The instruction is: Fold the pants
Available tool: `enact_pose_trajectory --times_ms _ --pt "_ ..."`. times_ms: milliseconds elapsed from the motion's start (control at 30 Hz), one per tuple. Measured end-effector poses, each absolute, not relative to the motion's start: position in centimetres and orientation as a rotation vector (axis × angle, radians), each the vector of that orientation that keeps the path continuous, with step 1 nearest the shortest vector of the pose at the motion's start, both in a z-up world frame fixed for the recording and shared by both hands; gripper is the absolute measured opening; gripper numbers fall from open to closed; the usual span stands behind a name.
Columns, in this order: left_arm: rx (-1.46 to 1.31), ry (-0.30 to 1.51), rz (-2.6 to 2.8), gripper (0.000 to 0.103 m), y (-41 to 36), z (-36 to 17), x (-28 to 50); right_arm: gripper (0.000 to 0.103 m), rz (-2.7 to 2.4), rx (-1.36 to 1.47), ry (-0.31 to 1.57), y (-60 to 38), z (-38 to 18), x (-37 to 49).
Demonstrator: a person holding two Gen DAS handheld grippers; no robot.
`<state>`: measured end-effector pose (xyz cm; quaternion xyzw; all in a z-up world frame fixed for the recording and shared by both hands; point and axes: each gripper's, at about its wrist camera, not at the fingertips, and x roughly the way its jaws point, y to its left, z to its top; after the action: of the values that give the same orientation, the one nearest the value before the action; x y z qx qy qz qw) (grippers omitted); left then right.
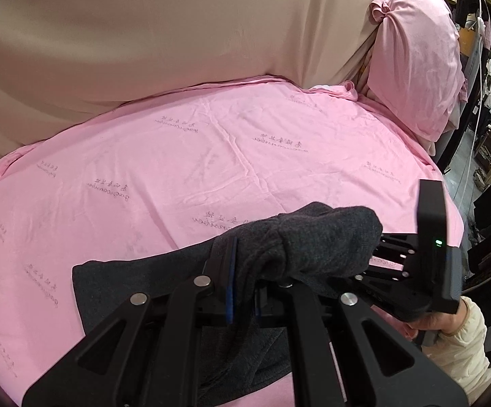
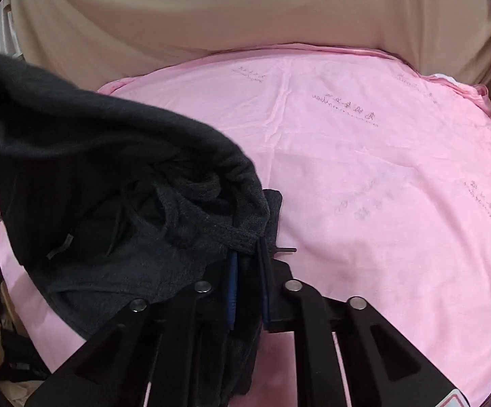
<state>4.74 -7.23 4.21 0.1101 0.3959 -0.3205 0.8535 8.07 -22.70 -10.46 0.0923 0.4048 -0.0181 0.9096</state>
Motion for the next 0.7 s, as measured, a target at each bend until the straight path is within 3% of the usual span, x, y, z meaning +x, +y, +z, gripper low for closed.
enact_pose_trajectory --times_ms 267,467,600,700 --pt "0.238 0.840 -0.686 0.007 -7.7 4.0 4.7 0.004 -0.055 0.120 0.796 -20.9 -8.0 5.2" --pt "0.235 0.843 -0.694 0.007 -7.7 4.1 4.5 0.003 0.289 0.419 0.820 -19.1 -9.9 7.8" --pt "0.258 0.847 -0.710 0.007 -8.2 3.8 3.6 0.010 0.305 0.530 0.893 -18.5 -13.3 10.2" --pt "0.286 0.853 -0.726 0.008 -8.5 3.2 2.7 0.011 0.297 0.609 0.842 -20.6 -12.6 8.0"
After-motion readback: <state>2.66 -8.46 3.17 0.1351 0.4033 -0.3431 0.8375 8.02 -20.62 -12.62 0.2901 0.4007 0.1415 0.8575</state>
